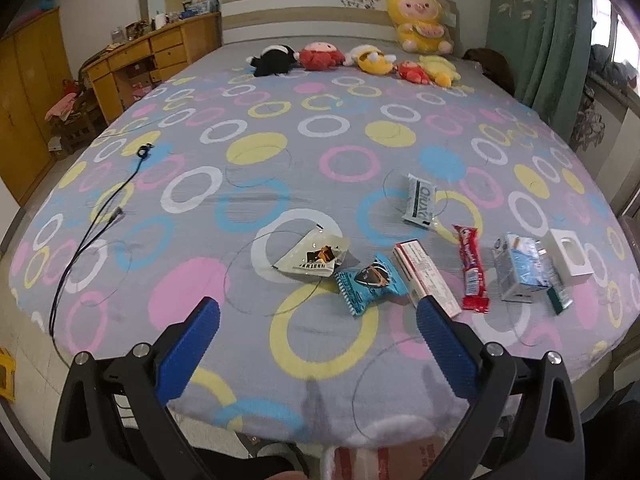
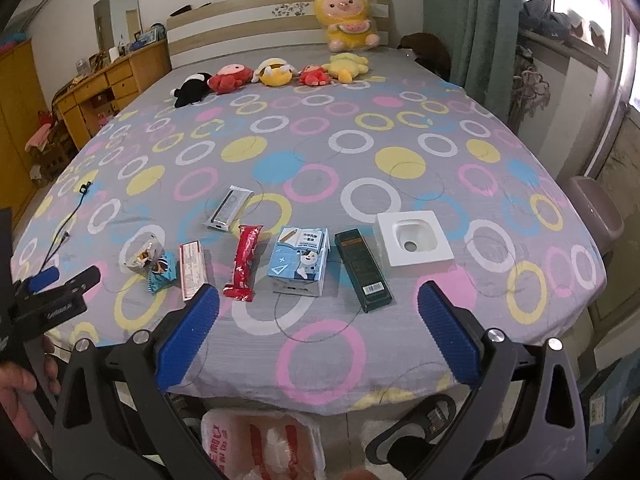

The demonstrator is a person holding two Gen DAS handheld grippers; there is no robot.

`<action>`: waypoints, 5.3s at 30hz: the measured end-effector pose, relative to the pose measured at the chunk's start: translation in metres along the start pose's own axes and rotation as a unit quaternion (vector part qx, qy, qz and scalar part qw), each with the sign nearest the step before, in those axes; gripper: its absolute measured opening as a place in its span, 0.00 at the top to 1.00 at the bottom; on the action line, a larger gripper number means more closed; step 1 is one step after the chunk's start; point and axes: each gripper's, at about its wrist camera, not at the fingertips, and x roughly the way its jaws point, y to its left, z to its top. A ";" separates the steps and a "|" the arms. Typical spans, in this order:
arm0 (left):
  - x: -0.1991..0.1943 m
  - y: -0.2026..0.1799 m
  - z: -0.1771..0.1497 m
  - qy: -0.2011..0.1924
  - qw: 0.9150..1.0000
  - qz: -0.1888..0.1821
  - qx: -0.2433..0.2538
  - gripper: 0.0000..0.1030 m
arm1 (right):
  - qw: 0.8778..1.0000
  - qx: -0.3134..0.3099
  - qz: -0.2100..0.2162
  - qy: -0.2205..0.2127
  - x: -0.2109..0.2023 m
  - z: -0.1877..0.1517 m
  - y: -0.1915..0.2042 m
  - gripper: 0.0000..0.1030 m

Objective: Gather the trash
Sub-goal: 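Reach the left tool toward the white snack wrapper while the right tool approaches the white square tray, then close the left tool on the white wrapper while the right tool grips the white tray, then lift the wrapper and tray and carry both tools over the white plastic bag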

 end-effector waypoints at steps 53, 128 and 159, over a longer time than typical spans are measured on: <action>0.163 0.026 0.024 0.085 0.996 -0.019 0.024 0.21 | 0.988 0.008 -0.039 0.150 0.210 0.036 -0.083 0.06; 0.151 0.022 0.037 0.055 0.998 -0.042 0.011 0.82 | 0.981 -0.019 -0.050 0.184 0.224 0.030 -0.100 0.73; 0.076 0.010 0.047 0.017 0.998 -0.056 0.027 0.82 | 0.992 -0.035 -0.030 0.116 0.145 0.061 -0.079 0.73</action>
